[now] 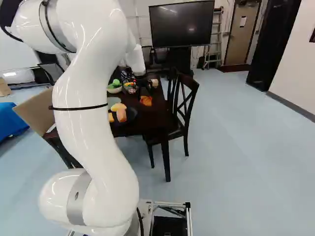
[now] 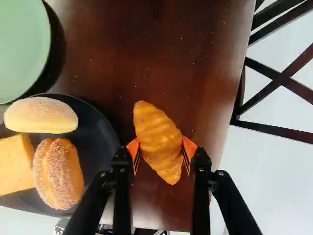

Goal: Move the croissant to the empty plate

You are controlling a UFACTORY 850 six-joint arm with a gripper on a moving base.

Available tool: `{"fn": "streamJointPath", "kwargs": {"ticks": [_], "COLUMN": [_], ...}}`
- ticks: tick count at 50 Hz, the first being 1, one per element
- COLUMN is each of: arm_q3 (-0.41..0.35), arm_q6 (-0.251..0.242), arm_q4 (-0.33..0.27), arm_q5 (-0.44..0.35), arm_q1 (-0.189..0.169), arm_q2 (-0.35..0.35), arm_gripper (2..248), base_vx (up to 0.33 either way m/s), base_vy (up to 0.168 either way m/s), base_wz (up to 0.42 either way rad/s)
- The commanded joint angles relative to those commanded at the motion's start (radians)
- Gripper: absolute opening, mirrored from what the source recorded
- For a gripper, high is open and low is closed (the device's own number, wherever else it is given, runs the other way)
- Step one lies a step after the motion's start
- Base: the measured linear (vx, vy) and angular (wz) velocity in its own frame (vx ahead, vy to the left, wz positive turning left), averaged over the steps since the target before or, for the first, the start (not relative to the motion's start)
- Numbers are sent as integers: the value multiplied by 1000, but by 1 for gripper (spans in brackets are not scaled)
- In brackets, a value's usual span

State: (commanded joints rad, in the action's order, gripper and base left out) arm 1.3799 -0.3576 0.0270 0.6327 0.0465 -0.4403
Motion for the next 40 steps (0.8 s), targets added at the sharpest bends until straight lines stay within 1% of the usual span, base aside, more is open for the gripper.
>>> {"fn": "streamJointPath", "kwargs": {"ticks": [8, 28, 40], "arm_q3": [-1, 1, 19], "arm_q6": [0, 0, 0], "arm_q4": [0, 0, 0], "arm_q5": [-18, -93, -123], "arm_q1": [25, 86, 120], "arm_q2": [19, 61, 48], "arm_gripper": [127, 127, 127], "base_vx": [0, 0, 0], "base_vy": [0, 0, 0], "base_wz": [0, 0, 0]}}
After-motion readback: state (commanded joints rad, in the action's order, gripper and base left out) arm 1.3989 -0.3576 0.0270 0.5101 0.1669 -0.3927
